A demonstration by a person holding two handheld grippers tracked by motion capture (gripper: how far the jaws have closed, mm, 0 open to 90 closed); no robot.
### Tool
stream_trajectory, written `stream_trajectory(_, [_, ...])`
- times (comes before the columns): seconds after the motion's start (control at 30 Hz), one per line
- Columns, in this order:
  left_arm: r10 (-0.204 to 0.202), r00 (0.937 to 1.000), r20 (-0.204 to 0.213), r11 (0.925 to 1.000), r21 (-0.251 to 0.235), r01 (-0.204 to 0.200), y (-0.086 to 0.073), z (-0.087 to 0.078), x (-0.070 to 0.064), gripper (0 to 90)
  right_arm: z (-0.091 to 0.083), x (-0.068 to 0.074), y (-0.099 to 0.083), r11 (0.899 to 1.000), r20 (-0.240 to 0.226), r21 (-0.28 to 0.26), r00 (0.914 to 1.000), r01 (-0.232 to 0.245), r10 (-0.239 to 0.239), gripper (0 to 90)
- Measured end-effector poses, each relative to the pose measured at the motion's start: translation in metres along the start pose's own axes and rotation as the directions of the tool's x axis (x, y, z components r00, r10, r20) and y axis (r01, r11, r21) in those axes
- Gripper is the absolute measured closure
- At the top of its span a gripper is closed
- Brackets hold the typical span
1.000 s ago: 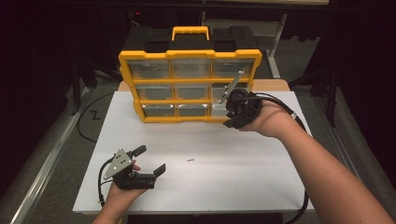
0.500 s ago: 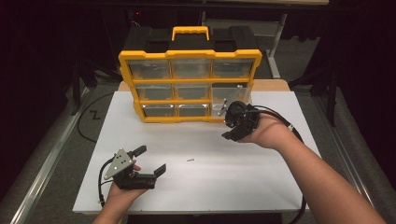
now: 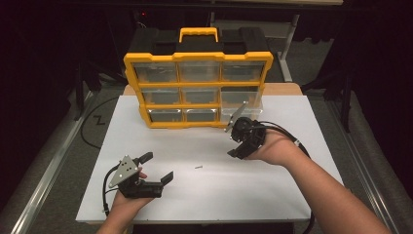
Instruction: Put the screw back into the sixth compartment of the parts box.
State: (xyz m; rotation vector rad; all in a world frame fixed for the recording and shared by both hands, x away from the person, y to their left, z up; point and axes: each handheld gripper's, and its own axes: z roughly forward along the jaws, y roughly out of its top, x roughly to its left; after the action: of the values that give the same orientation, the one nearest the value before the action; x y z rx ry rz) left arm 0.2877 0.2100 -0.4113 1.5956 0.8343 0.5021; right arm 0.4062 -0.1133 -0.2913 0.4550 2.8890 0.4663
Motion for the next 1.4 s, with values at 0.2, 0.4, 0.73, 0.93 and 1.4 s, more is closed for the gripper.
stream_trajectory(0.2, [-0.001,1.0,0.0,1.0,-0.001,0.001,0.0,0.0,0.0,1.1,0.011,0.003,-0.001,1.0,0.005,0.013,0.9999,0.015,-0.015,39.5])
stream_trajectory(0.4, [0.0,1.0,0.001,1.0,0.0,0.0,0.0,0.0,0.0,1.1,0.029,0.009,-0.004,1.0,-0.008,0.003,0.9997,0.023,-0.023,32.2])
stream_trajectory(0.73, [0.001,1.0,0.001,1.0,0.001,-0.001,0.0,0.0,0.0,1.1,0.054,0.02,-0.004,1.0,-0.032,0.004,0.9993,0.021,-0.021,31.9])
stream_trajectory(0.93, [0.0,1.0,0.001,1.0,0.001,0.0,0.0,0.0,0.0,1.1,0.065,0.025,0.0,0.999,-0.049,0.012,0.9982,0.036,-0.036,31.9])
stream_trajectory(1.4, [-0.004,1.0,0.0,1.0,-0.005,0.004,0.0,-0.001,0.0,1.1,0.087,0.032,0.016,0.998,-0.071,-0.002,0.9954,0.064,-0.064,33.6])
